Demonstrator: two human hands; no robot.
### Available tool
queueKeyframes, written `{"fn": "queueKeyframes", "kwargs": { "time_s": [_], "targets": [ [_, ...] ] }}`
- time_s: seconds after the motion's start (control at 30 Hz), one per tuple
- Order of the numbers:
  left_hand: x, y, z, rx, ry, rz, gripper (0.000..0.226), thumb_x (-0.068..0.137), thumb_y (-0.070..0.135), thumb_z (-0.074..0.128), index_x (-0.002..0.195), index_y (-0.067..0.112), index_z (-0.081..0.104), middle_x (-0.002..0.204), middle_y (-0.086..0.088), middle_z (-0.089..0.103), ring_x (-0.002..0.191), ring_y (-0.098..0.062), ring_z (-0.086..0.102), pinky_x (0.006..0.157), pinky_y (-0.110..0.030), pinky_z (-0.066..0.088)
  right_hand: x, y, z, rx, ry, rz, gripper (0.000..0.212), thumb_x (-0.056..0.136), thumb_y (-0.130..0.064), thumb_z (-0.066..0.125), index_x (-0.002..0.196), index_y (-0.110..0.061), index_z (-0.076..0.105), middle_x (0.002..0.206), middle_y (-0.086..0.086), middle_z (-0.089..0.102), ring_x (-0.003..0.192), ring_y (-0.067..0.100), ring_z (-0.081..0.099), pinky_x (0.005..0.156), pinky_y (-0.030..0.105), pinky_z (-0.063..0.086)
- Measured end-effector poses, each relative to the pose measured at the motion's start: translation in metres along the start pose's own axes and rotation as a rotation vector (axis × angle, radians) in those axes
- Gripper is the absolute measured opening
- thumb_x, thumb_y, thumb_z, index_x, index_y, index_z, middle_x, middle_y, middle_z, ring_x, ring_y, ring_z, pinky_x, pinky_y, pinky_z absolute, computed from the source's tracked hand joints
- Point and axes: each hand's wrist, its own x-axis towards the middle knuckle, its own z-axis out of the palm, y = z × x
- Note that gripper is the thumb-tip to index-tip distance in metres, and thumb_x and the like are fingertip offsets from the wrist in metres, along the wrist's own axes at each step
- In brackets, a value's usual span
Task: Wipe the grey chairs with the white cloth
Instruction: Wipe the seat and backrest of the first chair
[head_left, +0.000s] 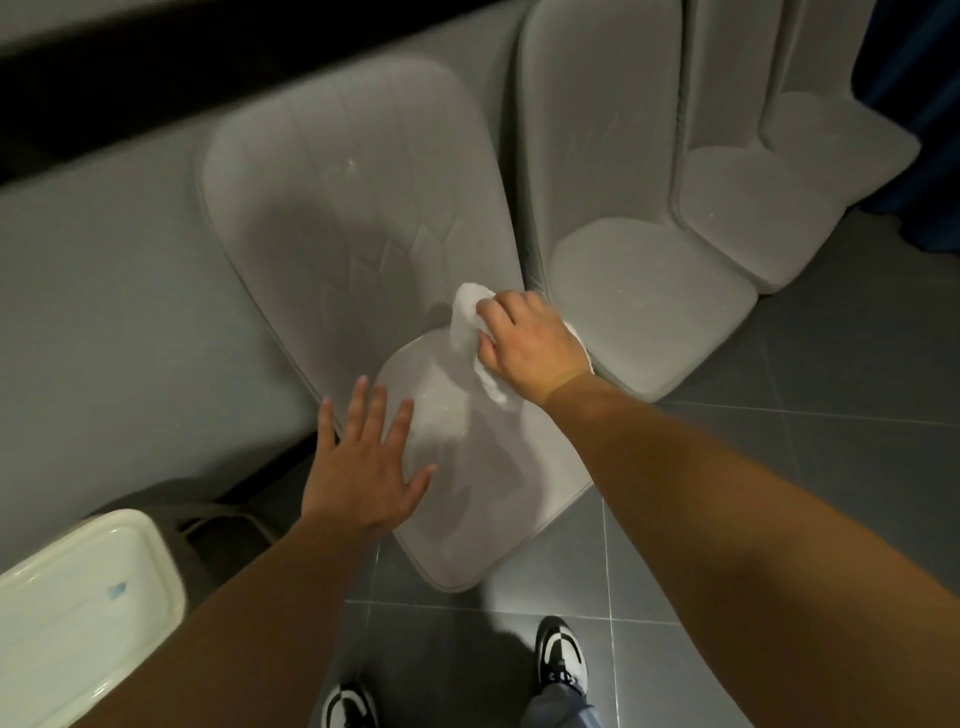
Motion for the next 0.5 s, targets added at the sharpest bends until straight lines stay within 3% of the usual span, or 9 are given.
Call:
{"fn": "queueKeyframes", "kwargs": {
  "time_s": [0.13, 0.2, 0.27, 0.33, 0.43, 0.5],
  "targets": [
    [0.005, -0.001, 0.076, -0.043, -0.076, -0.052, 0.085, 0.089, 0.073, 0.001, 0.156, 0.021, -0.010, 0.164, -0.014, -0.013, 0.146, -0.033, -0.028, 0.116, -0.060, -0.011, 0.011, 0.000, 0.077, -0.067, 0.005, -0.102, 0.036, 0.092, -0.028, 0.045, 0.113, -0.004, 0.063, 0.105, 0.021, 0.063, 0.085, 0.042, 0.057, 0.070, 0.048, 0.050],
    [0.000, 0.003, 0.123, -0.076, -0.092, -0.100, 0.084, 0.092, 0.071, 0.007, 0.157, 0.019, -0.003, 0.164, -0.015, -0.008, 0.148, -0.033, -0.023, 0.117, -0.059, -0.008, 0.004, -0.003, 0.121, -0.077, -0.020, -0.138, 0.041, 0.092, -0.031, 0.043, 0.116, -0.004, 0.063, 0.109, 0.021, 0.063, 0.089, 0.042, 0.058, 0.073, 0.049, 0.049],
    [-0.006, 0.006, 0.167, -0.184, -0.078, -0.238, 0.084, 0.093, 0.069, 0.018, 0.157, 0.015, 0.012, 0.164, -0.017, 0.007, 0.151, -0.033, -0.009, 0.119, -0.059, -0.002, -0.011, -0.009, 0.167, -0.077, -0.094, -0.140, 0.050, 0.093, -0.041, 0.040, 0.125, -0.009, 0.060, 0.118, 0.017, 0.063, 0.099, 0.041, 0.058, 0.080, 0.048, 0.044],
    [-0.006, 0.005, 0.202, -0.314, -0.065, -0.450, 0.086, 0.092, 0.069, 0.021, 0.157, 0.012, 0.014, 0.164, -0.018, 0.009, 0.151, -0.033, -0.004, 0.119, -0.057, 0.003, -0.029, -0.018, 0.207, -0.042, -0.187, -0.106, 0.061, 0.093, -0.054, 0.037, 0.136, -0.015, 0.054, 0.131, 0.012, 0.060, 0.114, 0.038, 0.055, 0.092, 0.050, 0.039],
    [0.000, 0.005, 0.240, -0.502, -0.118, -0.644, 0.087, 0.093, 0.069, 0.019, 0.158, 0.014, -0.002, 0.164, -0.017, -0.004, 0.151, -0.033, -0.010, 0.121, -0.054, 0.005, -0.046, -0.023, 0.254, 0.005, -0.294, -0.002, 0.072, 0.093, -0.067, 0.032, 0.154, -0.030, 0.034, 0.160, 0.004, 0.037, 0.147, 0.032, 0.029, 0.116, 0.061, 0.017],
    [0.007, 0.009, 0.255, -0.558, -0.098, -0.651, 0.086, 0.094, 0.068, 0.019, 0.158, 0.015, -0.003, 0.164, -0.017, -0.004, 0.151, -0.031, -0.010, 0.121, -0.052, 0.005, -0.046, -0.019, 0.276, -0.013, -0.322, 0.039, 0.075, 0.093, -0.073, 0.030, 0.159, -0.040, 0.017, 0.170, -0.002, 0.011, 0.156, 0.028, 0.003, 0.119, 0.066, 0.000]
  ]
}}
